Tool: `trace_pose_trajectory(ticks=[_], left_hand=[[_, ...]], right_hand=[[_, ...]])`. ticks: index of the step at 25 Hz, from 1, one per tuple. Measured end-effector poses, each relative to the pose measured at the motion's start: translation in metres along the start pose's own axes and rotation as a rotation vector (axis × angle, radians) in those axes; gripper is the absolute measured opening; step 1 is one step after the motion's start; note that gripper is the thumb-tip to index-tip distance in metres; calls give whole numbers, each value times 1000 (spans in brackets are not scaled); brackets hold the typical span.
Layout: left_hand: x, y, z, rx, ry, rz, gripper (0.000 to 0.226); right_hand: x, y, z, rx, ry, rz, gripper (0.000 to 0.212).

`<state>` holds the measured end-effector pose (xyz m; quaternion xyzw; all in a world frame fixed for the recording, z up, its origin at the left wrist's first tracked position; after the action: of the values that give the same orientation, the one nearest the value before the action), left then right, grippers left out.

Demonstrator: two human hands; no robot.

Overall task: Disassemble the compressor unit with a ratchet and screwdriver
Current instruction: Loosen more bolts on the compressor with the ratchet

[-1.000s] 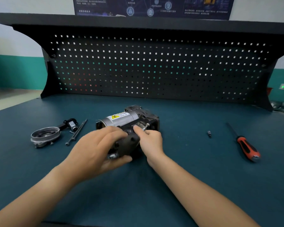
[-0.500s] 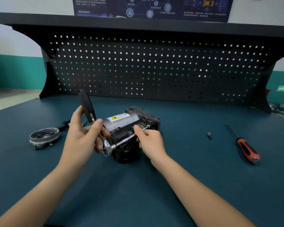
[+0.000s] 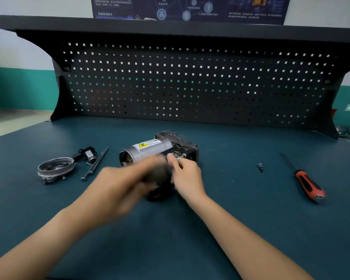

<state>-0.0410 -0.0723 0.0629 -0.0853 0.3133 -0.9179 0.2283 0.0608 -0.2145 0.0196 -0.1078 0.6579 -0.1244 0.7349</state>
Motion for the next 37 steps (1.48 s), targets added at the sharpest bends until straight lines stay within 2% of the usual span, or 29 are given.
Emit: trace_pose_trajectory(ticks=[1, 2, 3, 4, 6, 7, 8, 9, 11, 12, 14, 16, 17, 18, 19, 20, 21, 24, 25, 26, 27, 28, 29, 31, 33, 35, 36, 37], left_hand=[[4, 4, -5, -154, 212, 145, 52], [5, 8, -9, -247, 350, 243, 51], [4, 10, -10, -273, 394, 265, 47], [3, 10, -9, -237, 357, 231, 43], [-2, 9, -9, -32, 125, 119, 35], [-4, 10, -13, 77, -20, 50, 35], [-4, 12, -16, 169, -137, -28, 33], [-4, 14, -17, 247, -214, -104, 33], [-5, 15, -15, 413, -298, -217, 42], [-6, 14, -13, 512, -361, -259, 44], [-17, 14, -14, 742, -601, -407, 30], [-31, 22, -22, 993, -944, -729, 15], [-34, 26, -26, 1060, -1095, -847, 18], [-35, 27, -27, 1077, -1150, -881, 20], [-35, 25, -26, 1048, -1093, -828, 19], [-33, 21, -22, 965, -947, -714, 17], [-27, 15, -16, 818, -718, -547, 18], [-5, 9, -8, 58, 81, 175, 37], [-4, 12, -12, -108, 286, 332, 43], [-2, 15, -17, -201, 400, 417, 44], [-1, 16, -21, -224, 425, 437, 41], [-2, 17, -23, -185, 366, 396, 39], [-4, 17, -22, -79, 210, 307, 36], [-10, 13, -15, 331, -264, 53, 23], [-32, 14, -14, 717, -743, -319, 7], [-51, 18, -24, 897, -1108, -640, 13], [-54, 20, -28, 936, -1197, -734, 15], [-53, 20, -29, 945, -1213, -764, 16]], right_hand=[[-1, -2, 0, 8, -7, -57, 49], [-2, -4, 0, 20, -13, -146, 51], [-3, -8, -1, 60, -36, -269, 51], [-5, -12, -2, 139, -96, -406, 47], [-11, -18, -9, 343, -419, -513, 28], [-13, -17, -13, 374, -603, -506, 16], [-12, -14, -16, 355, -727, -511, 14], [-8, -10, -17, 254, -758, -535, 22], [0, -5, -20, 15, -641, -595, 44], [6, -5, -19, -43, -607, -622, 51], [13, -6, -18, -76, -593, -679, 59], [14, -4, -20, -94, -570, -712, 64], [14, -3, -21, -106, -557, -725, 67], [16, -2, -21, -115, -549, -735, 70], [17, -1, -22, -118, -547, -748, 73], [18, -1, -22, -119, -544, -765, 77], [18, -2, -22, -120, -540, -778, 81], [17, -2, -20, -136, -515, -774, 82], [17, -2, -20, -147, -511, -785, 81], [17, -2, -20, -154, -513, -800, 82], [16, -2, -20, -155, -517, -807, 84], [16, -2, -21, -149, -520, -806, 88], [15, -2, -22, -145, -521, -798, 91], [14, -3, -23, -134, -525, -790, 94], [11, -3, -23, -136, -541, -814, 97], [10, -3, -22, -141, -550, -854, 99], [10, -3, -22, -141, -554, -869, 100], [11, -3, -22, -141, -556, -880, 102]])
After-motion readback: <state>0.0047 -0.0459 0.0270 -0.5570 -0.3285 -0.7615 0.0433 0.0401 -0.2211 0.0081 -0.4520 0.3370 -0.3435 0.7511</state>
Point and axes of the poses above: each hand's wrist, its own z-axis towards the middle knuckle, its own y-axis out of the palm, x = y × z, the point moved 2 cm from there along z, towards the middle knuckle, and after that the axes turned 12 degrees about y, right-handed, at the moved point
